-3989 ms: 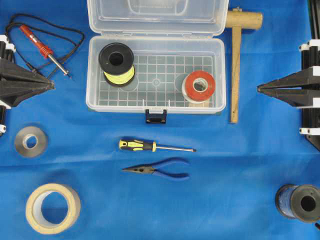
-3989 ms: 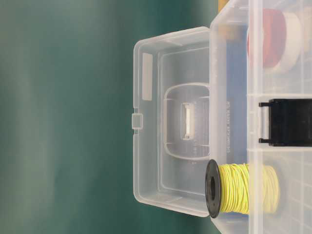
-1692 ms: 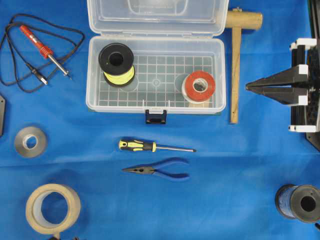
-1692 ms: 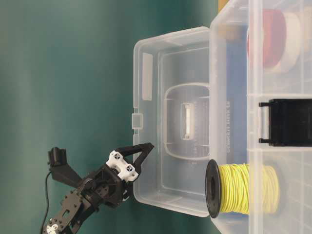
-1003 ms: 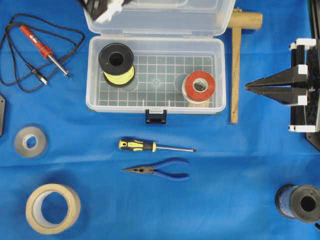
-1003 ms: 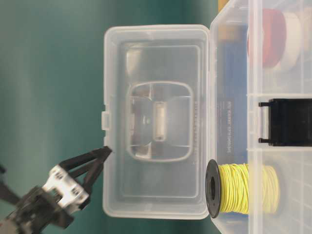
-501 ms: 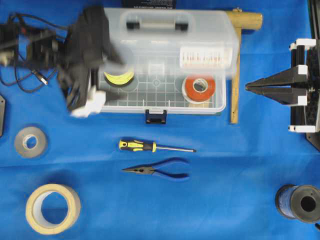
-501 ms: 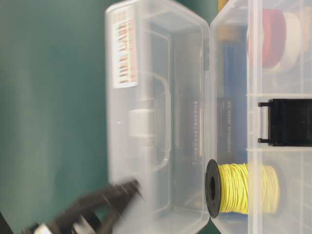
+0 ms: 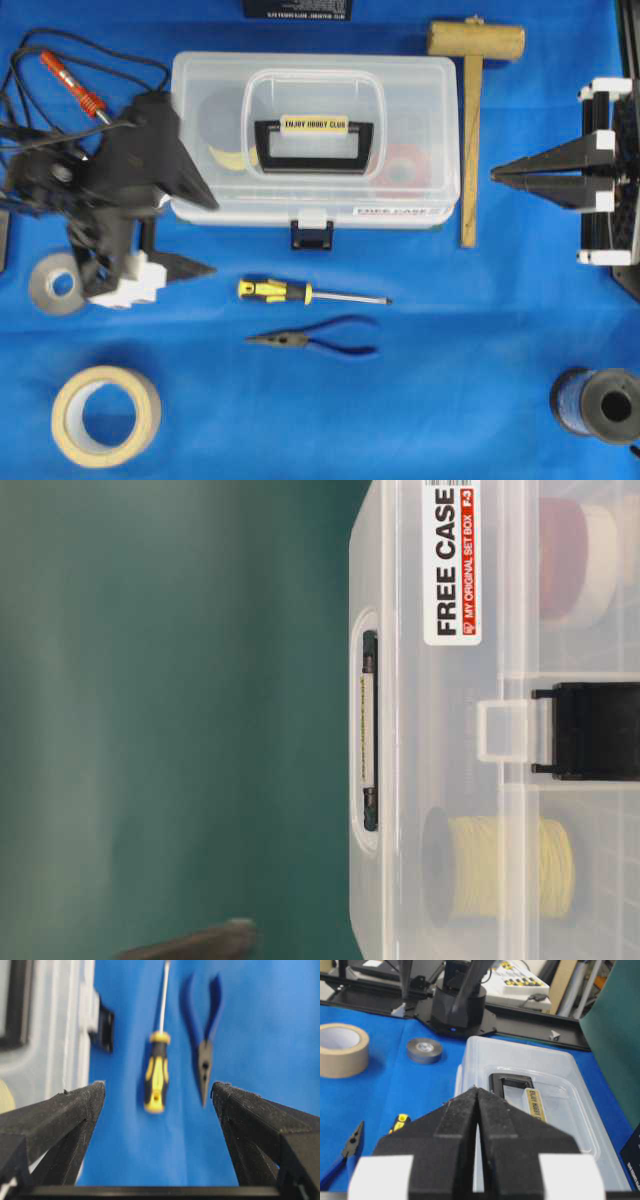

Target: Close the tool box with the left arm.

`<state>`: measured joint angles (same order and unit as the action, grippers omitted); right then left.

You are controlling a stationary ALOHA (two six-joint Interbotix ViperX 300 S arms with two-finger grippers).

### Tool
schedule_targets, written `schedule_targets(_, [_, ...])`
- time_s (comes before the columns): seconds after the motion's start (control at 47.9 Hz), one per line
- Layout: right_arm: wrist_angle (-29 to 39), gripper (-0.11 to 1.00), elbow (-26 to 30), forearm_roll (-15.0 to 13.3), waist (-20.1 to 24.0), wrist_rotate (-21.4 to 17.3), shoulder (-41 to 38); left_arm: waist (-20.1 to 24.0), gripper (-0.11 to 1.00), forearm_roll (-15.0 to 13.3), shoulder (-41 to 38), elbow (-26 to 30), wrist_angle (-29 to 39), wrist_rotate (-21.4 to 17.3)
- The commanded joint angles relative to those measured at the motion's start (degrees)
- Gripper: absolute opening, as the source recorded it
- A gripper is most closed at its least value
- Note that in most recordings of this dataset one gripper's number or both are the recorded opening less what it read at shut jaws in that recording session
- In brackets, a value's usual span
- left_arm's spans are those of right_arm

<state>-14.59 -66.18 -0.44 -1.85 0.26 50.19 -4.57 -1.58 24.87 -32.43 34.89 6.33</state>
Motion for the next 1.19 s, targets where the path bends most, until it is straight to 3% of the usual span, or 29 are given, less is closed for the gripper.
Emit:
schedule_targets(0.0, [-0.3,0.0,0.6,-0.1,-0.1,-0.1,-0.1,0.3,0.93,0.3,4.5,-0.7,-4.0,-1.7])
schedule_targets(0.23, [-0.3,0.0,0.7,-0.1,0.0,-0.1,0.1,2.1,0.93,0.3,17.4,-9.7,-15.8,-7.2])
schedule_targets(0.647, [-0.4,0.0,0.8,-0.8,-0.1,0.1,0.8,4.7,0.93,-0.3,37.7,-33.3,-33.6,-7.1])
schedule_targets(0.877, [-0.4,0.0,0.7,-0.7,0.0,0.1,0.9,4.7,0.93,-1.0,45.4,-44.3,-37.4,-6.5])
schedule_targets(1.17, [-0.3,0.0,0.6,-0.8,0.0,0.1,0.8,4.7,0.93,-1.0,46.9,-49.3,-38.8,-4.7])
